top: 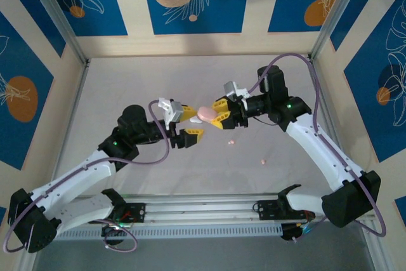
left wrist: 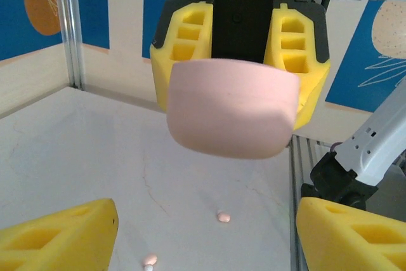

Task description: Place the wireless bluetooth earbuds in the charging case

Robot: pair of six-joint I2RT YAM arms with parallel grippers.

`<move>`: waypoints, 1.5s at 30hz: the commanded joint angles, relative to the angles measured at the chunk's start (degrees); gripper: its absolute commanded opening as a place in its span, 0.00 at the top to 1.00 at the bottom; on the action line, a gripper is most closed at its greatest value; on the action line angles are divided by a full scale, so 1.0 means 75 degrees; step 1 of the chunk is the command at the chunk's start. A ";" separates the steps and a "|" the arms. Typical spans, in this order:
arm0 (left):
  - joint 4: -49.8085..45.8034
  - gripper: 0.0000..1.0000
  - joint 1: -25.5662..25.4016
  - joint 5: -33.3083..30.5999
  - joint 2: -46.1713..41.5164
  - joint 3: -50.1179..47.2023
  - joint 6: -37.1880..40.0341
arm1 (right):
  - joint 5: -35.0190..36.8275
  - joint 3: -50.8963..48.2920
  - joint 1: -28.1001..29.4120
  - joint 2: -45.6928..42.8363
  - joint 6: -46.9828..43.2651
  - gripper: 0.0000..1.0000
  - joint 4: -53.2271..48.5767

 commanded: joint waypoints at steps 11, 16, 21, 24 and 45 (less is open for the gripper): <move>0.0798 0.40 -0.0050 0.0834 0.0337 0.0303 -0.0107 | 0.0108 0.0272 0.0138 0.0139 -0.0659 0.66 -0.0960; 0.1006 0.40 -0.0074 0.1021 0.0414 0.0311 -0.0296 | 0.0279 0.0207 0.0172 0.0094 -0.0797 0.66 -0.0937; 0.1053 0.38 -0.0097 0.1079 0.0455 0.0298 -0.0337 | 0.0290 0.0213 0.0174 0.0102 -0.0822 0.66 -0.0925; 0.1025 0.39 -0.0108 0.1102 0.0484 0.0334 -0.0360 | 0.0344 0.0214 0.0186 0.0148 -0.0855 0.66 -0.0942; 0.0891 0.56 -0.0181 0.1090 0.0629 0.0416 -0.0442 | 0.0761 0.0289 0.0351 0.0290 -0.1081 0.66 -0.1133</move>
